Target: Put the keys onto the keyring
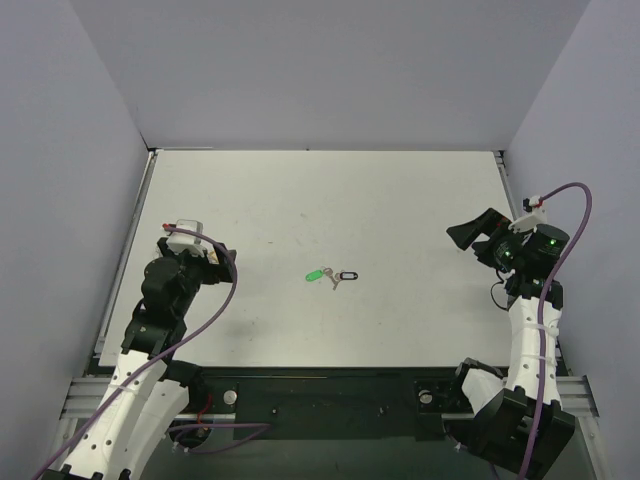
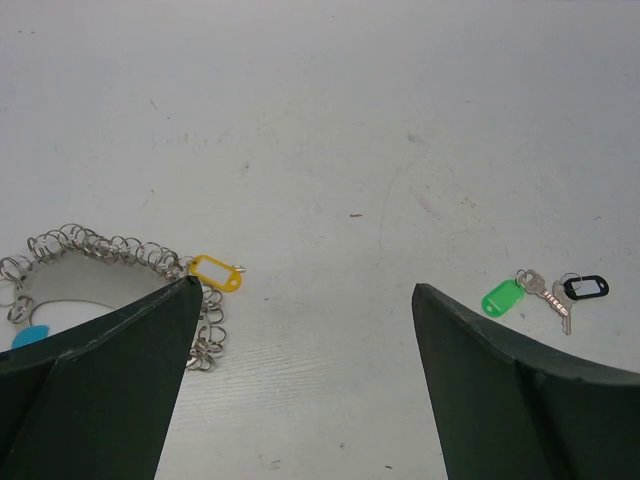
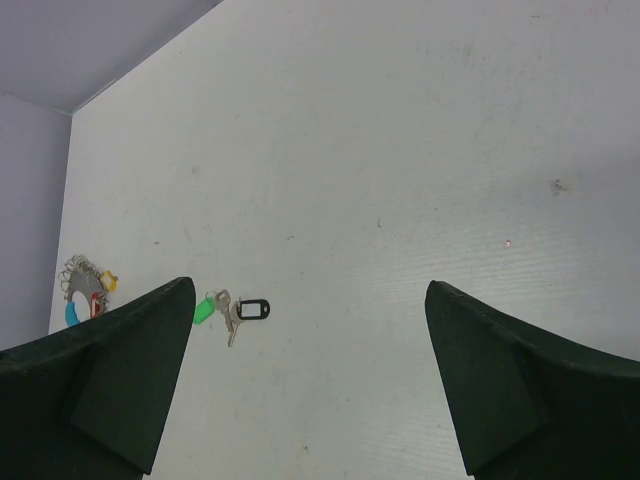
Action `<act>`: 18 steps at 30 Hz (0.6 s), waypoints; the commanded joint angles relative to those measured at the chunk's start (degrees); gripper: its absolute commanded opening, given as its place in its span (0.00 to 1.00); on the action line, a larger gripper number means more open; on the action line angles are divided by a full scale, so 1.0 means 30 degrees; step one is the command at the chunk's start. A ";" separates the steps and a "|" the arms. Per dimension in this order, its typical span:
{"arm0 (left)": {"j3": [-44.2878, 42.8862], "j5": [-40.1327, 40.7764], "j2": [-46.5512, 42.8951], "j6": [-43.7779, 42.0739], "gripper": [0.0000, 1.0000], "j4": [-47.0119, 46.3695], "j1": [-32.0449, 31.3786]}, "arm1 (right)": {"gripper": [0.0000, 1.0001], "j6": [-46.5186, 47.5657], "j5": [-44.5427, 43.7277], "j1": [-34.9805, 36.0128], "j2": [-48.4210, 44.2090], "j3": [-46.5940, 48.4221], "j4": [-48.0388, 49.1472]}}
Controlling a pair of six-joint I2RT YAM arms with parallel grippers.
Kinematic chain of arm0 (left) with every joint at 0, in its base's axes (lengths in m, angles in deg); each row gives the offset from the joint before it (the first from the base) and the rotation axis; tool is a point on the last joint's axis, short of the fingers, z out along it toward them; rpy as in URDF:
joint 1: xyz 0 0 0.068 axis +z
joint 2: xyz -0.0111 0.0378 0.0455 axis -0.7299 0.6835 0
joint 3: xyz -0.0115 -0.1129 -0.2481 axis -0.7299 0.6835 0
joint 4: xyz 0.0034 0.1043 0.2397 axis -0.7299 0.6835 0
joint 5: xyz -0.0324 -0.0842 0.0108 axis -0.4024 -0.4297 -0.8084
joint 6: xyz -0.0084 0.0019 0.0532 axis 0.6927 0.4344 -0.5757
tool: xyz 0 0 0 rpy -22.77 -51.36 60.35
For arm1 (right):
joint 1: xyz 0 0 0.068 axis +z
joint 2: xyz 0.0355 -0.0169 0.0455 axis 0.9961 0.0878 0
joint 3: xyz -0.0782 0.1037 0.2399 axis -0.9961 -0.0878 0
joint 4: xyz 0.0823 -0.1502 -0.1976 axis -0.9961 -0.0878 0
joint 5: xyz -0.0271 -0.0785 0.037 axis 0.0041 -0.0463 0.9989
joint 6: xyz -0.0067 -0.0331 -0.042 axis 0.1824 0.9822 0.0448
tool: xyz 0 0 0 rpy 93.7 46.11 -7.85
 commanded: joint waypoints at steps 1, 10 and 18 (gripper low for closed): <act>-0.0451 -0.0183 -0.0195 -0.0106 0.97 -0.0318 0.0024 | 0.93 0.0176 -0.0060 -0.0023 -0.0020 0.0315 0.0354; -0.0451 -0.0300 -0.0282 -0.0077 0.97 -0.0347 0.0024 | 0.96 0.1082 0.1253 -0.0023 0.0331 0.0315 0.0266; -0.0335 -0.1348 -0.0370 0.0274 0.97 -0.0725 0.0024 | 0.96 1.4356 0.5808 0.2893 0.1501 0.1888 -0.8482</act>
